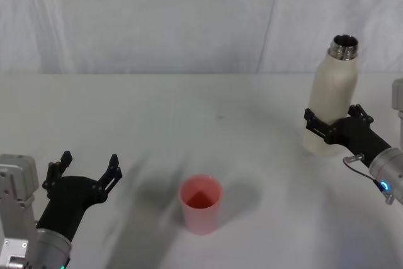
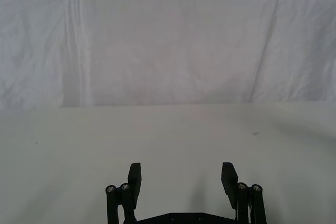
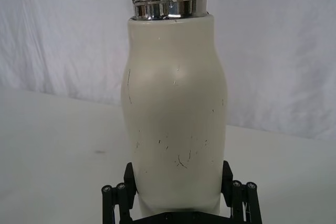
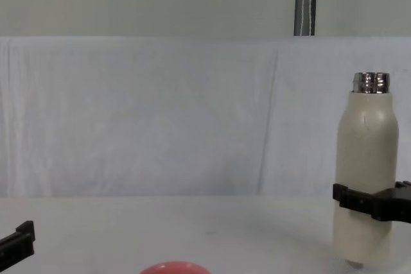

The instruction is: Grasp the thermos with one hand and pour water into the cup lid.

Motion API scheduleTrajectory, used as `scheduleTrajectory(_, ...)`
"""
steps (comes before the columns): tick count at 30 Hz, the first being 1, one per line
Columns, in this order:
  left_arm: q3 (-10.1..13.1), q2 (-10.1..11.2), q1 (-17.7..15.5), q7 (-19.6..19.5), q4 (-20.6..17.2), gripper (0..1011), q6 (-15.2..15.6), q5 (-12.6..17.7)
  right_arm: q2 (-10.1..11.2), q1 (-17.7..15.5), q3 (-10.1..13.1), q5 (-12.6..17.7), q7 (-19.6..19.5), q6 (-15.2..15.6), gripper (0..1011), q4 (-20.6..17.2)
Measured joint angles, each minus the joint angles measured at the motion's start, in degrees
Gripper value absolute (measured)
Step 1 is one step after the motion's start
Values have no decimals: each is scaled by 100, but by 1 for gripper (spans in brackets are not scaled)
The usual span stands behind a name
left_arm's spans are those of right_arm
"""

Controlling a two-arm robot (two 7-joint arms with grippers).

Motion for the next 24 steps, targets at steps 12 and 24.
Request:
scheduleTrajectory(12,0,0,0,0,0,1001,0,0,-166,330,-25,-70,-42,-219,956,547)
scheduleTrajectory(24,0,0,0,0,0,1001,0,0,-261,519,17,-121,-50,-349,956,840)
